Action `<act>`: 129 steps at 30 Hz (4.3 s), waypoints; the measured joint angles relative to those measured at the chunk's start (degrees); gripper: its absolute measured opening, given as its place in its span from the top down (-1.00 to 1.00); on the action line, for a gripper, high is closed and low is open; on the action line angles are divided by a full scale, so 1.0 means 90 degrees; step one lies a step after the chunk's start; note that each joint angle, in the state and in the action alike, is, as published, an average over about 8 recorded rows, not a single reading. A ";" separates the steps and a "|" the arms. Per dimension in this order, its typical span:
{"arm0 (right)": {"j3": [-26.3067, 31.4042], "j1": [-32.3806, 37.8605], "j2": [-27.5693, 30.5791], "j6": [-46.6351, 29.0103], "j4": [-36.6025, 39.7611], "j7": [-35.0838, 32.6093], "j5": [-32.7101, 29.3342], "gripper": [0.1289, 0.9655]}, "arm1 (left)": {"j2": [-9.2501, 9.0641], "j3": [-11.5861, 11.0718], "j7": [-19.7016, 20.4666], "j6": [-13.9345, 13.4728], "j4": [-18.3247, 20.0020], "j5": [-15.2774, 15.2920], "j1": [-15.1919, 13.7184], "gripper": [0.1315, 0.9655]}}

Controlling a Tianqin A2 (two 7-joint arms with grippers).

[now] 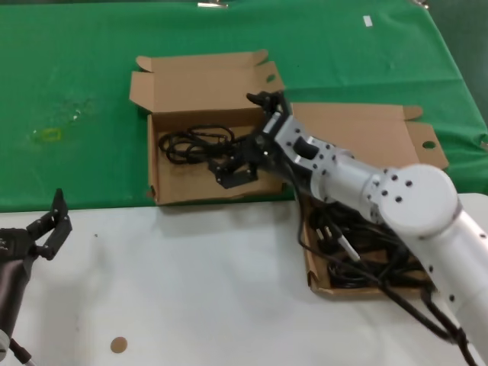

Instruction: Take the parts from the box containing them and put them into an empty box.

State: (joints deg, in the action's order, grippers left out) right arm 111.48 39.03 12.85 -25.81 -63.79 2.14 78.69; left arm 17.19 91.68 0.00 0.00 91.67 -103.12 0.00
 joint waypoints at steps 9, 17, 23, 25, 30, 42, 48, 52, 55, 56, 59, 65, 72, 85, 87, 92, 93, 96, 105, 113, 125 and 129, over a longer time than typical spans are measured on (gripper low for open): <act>-0.0444 -0.0871 0.0097 0.0578 -0.0624 -0.0048 0.0547 -1.00 | 0.0000 0.0000 0.0001 0.0000 0.0000 0.0000 0.0000 -0.30; -0.0837 -0.1646 0.0183 0.1090 -0.1178 -0.0091 0.1033 -1.00 | 0.0000 0.0000 0.0001 0.0000 0.0000 0.0000 0.0000 -0.67; -0.1137 -0.2237 0.0249 0.1481 -0.1600 -0.0123 0.1402 -1.00 | 0.0000 0.0000 0.0001 0.0000 0.0000 0.0000 0.0000 -0.86; -0.1236 -0.2433 0.0270 0.1611 -0.1740 -0.0134 0.1525 -1.00 | 0.0000 0.0000 0.0001 0.0000 0.0000 0.0000 0.0000 -0.92; -0.1482 -0.2918 0.0324 0.1930 -0.2086 -0.0160 0.1828 -1.00 | 0.0000 0.0000 0.0001 0.0000 0.0000 -0.0001 0.0000 -0.96; -0.2022 -0.3982 0.0442 0.2633 -0.2845 -0.0219 0.2494 -1.00 | 0.0000 0.0000 0.0001 0.0000 0.0000 -0.0001 0.0000 -1.00; -0.2076 -0.4089 0.0454 0.2704 -0.2922 -0.0225 0.2561 -1.00 | 0.0000 0.0000 0.0001 0.0000 0.0000 -0.0001 0.0000 -1.00; -0.2077 -0.4091 0.0455 0.2706 -0.2924 -0.0225 0.2562 -1.00 | 0.0000 0.0000 0.0001 0.0000 0.0000 -0.0001 0.0000 -1.00; -0.2077 -0.4091 0.0455 0.2706 -0.2924 -0.0225 0.2562 -1.00 | 0.0000 0.0000 0.0001 0.0000 0.0000 -0.0001 0.0000 -1.00; -0.2077 -0.4092 0.0455 0.2706 -0.2924 -0.0225 0.2562 -1.00 | 0.0000 0.0000 0.0001 0.0000 0.0000 -0.0001 0.0000 -1.00; -0.2077 -0.4092 0.0455 0.2706 -0.2924 -0.0225 0.2562 -1.00 | 0.0000 0.0000 0.0001 0.0000 0.0000 -0.0001 0.0000 -1.00; -0.2077 -0.4092 0.0455 0.2706 -0.2924 -0.0225 0.2562 -1.00 | 0.0000 0.0000 0.0001 0.0000 0.0000 -0.0001 0.0000 -1.00; -0.2077 -0.4092 0.0455 0.2706 -0.2924 -0.0225 0.2562 -1.00 | 0.0000 0.0000 -0.0002 0.0000 0.0000 -0.0001 0.0000 -1.00; -0.2077 -0.4092 0.0455 0.2706 -0.2924 -0.0225 0.2562 -1.00 | 0.0000 0.0000 0.0000 0.0000 0.0000 -0.0001 0.0000 -1.00; -0.2077 -0.4092 0.0455 0.2706 -0.2924 -0.0225 0.2562 -1.00 | 0.0000 0.0000 0.0000 0.0000 0.0000 -0.0001 0.0000 -1.00; -0.2077 -0.4092 0.0455 0.2706 -0.2924 -0.0225 0.2562 -1.00 | 0.0000 0.0000 0.0000 0.0000 0.0000 -0.0001 0.0000 -1.00; -0.2077 -0.4092 0.0455 0.2706 -0.2924 -0.0225 0.2562 -1.00 | 0.0000 0.0000 0.0000 0.0000 0.0000 -0.0001 0.0000 -1.00; -0.2077 -0.4092 0.0455 0.2706 -0.2924 -0.0225 0.2562 -1.00 | 0.0000 0.0000 0.0000 0.0000 0.0000 -0.0001 0.0000 -1.00; -0.2077 -0.4092 0.0455 0.2706 -0.2924 -0.0225 0.2562 -1.00 | 0.0000 0.0000 0.0000 0.0000 0.0000 -0.0001 0.0000 -1.00; -0.2077 -0.4092 0.0455 0.2706 -0.2924 -0.0225 0.2562 -1.00 | 0.0000 0.0000 0.0002 0.0000 0.0000 -0.0001 0.0000 -1.00; -0.2077 -0.4092 0.0455 0.2706 -0.2924 -0.0225 0.2562 -1.00 | 0.0000 0.0000 0.0001 0.0000 0.0000 -0.0001 0.0000 -1.00; -0.2077 -0.4092 0.0455 0.2706 -0.2924 -0.0225 0.2562 -1.00 | 0.0000 0.0000 0.0001 0.0000 0.0000 -0.0001 0.0000 -1.00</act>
State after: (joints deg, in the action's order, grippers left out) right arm 92.79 2.20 16.94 -1.45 -90.10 0.12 101.75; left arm 17.19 91.67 0.01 0.00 91.67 -103.13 0.00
